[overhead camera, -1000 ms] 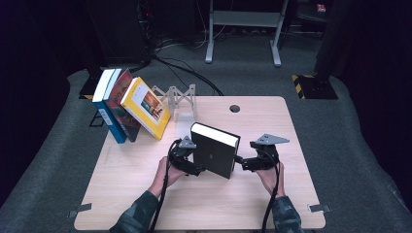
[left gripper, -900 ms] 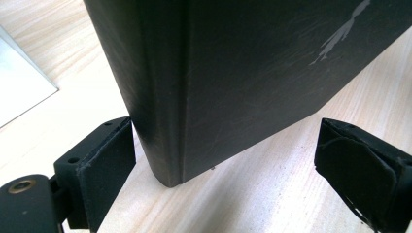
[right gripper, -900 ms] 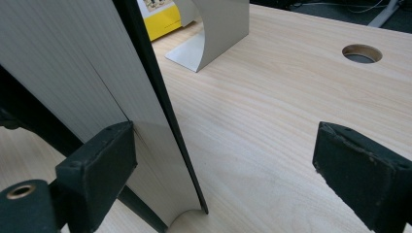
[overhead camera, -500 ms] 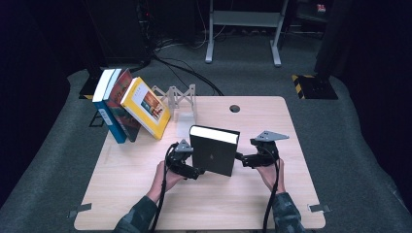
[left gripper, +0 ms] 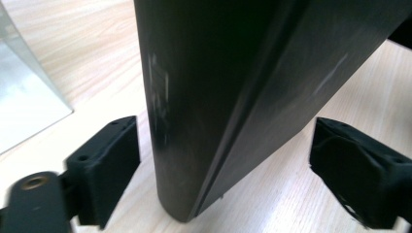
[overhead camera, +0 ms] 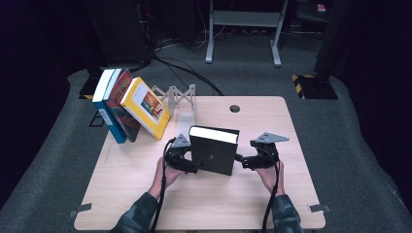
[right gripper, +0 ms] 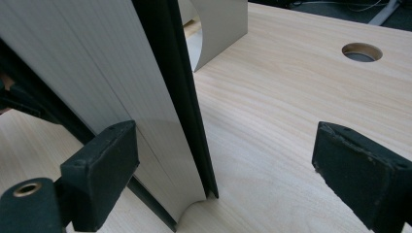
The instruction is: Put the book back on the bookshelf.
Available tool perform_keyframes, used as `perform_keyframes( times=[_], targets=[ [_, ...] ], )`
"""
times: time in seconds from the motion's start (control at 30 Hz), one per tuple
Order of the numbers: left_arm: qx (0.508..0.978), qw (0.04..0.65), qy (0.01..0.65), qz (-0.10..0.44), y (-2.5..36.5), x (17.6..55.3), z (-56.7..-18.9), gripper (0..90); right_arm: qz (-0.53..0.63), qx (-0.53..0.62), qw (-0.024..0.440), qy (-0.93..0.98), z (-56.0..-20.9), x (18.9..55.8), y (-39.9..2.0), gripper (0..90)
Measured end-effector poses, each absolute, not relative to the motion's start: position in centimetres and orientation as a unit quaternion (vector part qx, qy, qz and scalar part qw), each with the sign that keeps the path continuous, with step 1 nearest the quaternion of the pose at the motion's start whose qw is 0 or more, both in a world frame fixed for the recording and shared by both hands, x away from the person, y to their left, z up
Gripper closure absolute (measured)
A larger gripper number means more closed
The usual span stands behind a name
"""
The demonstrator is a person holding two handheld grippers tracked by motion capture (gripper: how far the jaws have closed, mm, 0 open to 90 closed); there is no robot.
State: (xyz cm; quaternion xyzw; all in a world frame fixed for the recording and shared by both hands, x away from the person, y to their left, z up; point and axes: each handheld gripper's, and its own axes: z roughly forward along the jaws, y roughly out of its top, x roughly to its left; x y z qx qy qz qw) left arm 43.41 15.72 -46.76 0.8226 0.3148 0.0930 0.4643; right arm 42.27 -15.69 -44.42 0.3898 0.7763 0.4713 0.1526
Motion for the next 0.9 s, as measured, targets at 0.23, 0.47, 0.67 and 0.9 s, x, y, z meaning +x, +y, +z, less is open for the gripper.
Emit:
perform_keyframes(
  times=[0.23,0.47,0.67,0.9],
  targets=[
    [0.829,0.45,0.311,0.114,15.4,43.3,-46.5,21.4,0.462,0.391,0.158,0.78,-44.5,42.7,-15.6,8.7],
    [0.831,0.448,0.305,0.13,15.6,42.5,-46.4,26.2,0.456,0.392,0.161,0.782,-44.3,43.6,-15.4,10.0],
    [0.836,0.442,0.295,0.139,15.7,41.8,-46.4,27.6,0.461,0.393,0.158,0.78,-44.4,44.4,-15.1,10.9],
    [0.826,0.462,0.296,0.13,16.1,42.1,-46.0,21.1,0.47,0.404,0.161,0.768,-44.9,44.2,-15.8,8.3]
  ],
)
